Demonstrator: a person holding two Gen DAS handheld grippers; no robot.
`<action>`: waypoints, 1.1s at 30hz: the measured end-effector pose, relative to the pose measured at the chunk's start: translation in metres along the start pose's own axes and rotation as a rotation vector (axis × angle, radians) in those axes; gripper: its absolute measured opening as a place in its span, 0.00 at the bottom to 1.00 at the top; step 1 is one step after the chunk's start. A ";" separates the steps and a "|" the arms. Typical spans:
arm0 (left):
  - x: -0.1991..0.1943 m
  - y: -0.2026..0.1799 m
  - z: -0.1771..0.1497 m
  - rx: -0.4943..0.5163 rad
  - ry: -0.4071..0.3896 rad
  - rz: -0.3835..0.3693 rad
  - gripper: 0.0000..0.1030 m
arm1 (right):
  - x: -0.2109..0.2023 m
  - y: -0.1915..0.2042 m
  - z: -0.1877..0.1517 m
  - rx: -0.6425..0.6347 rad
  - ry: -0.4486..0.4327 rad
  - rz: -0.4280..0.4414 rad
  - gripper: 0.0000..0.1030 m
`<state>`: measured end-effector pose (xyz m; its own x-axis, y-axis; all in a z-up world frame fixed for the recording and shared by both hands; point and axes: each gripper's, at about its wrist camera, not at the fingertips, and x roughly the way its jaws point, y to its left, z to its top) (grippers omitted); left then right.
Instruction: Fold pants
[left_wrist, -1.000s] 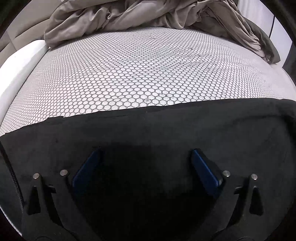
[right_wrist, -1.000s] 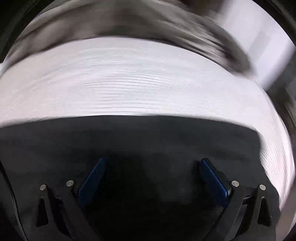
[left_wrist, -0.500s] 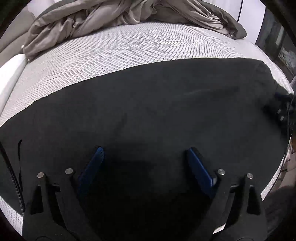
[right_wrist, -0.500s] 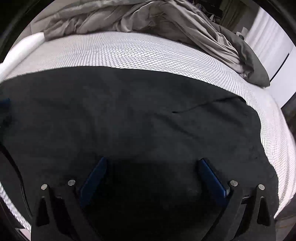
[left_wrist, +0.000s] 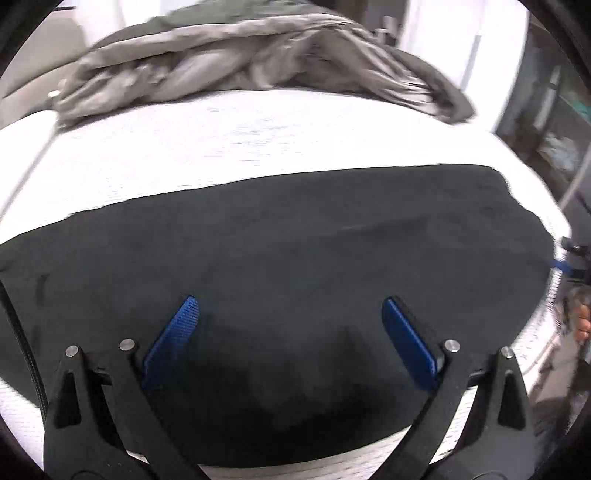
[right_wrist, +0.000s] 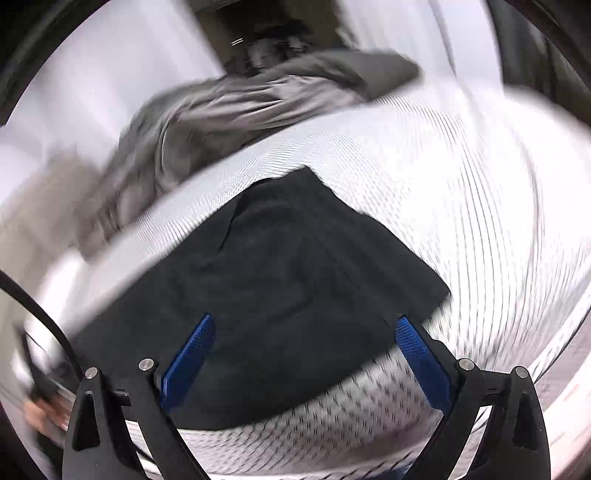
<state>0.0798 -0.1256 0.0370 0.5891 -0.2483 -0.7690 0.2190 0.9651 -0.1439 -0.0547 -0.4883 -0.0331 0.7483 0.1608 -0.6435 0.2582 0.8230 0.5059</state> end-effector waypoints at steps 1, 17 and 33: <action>0.005 -0.007 0.001 0.015 0.017 -0.014 0.96 | 0.016 -0.010 0.023 0.045 0.018 0.034 0.97; 0.027 0.005 -0.008 -0.008 0.108 0.092 0.96 | 0.065 0.057 0.092 -0.116 -0.140 0.003 0.15; -0.015 0.109 -0.002 -0.306 0.015 -0.056 0.82 | 0.078 0.239 0.001 -0.634 0.171 0.490 0.73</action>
<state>0.0934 -0.0166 0.0316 0.5703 -0.3025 -0.7637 0.0045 0.9309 -0.3653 0.0663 -0.2800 0.0379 0.5695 0.6209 -0.5387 -0.5069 0.7811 0.3645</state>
